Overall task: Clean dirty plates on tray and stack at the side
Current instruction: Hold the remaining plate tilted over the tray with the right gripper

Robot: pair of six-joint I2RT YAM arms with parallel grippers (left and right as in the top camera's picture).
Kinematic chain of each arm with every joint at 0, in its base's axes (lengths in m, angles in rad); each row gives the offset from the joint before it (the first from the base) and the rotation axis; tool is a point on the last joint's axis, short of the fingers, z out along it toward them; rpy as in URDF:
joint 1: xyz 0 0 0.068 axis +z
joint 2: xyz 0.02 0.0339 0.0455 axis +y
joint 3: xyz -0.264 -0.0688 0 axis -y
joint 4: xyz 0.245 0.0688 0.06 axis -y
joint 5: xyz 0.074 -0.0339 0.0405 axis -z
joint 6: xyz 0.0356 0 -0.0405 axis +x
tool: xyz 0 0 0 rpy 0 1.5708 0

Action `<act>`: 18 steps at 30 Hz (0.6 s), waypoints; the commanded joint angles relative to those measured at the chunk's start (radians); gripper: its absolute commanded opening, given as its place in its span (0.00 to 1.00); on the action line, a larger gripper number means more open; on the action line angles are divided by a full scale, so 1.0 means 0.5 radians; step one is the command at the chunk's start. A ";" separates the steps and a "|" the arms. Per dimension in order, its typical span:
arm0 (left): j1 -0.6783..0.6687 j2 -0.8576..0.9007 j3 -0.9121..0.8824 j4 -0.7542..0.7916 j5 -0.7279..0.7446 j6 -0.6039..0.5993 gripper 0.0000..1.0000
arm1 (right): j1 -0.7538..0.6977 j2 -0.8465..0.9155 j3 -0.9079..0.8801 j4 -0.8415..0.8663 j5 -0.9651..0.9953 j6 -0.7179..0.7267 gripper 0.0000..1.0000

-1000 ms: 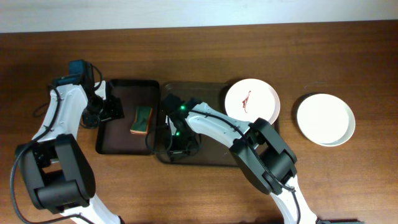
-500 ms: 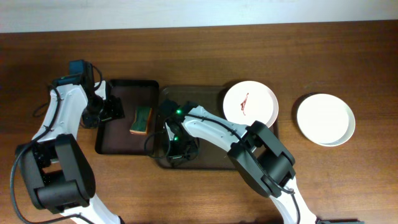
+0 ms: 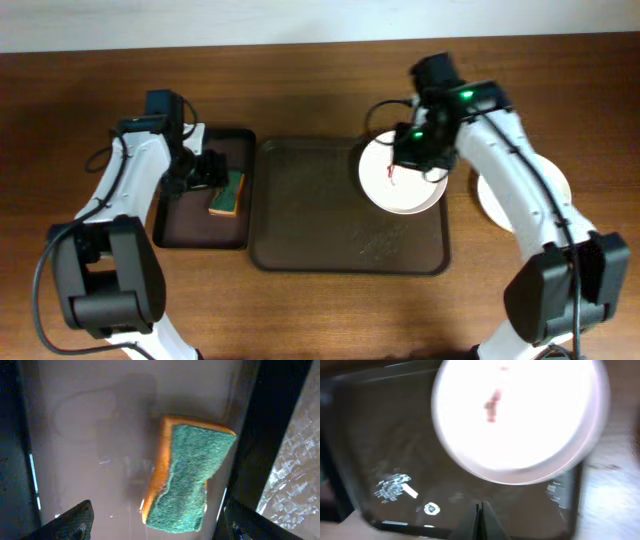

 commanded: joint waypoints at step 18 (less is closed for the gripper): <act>-0.017 -0.075 0.027 -0.006 -0.016 0.040 0.82 | -0.462 -0.069 -0.970 0.929 0.012 -0.214 0.35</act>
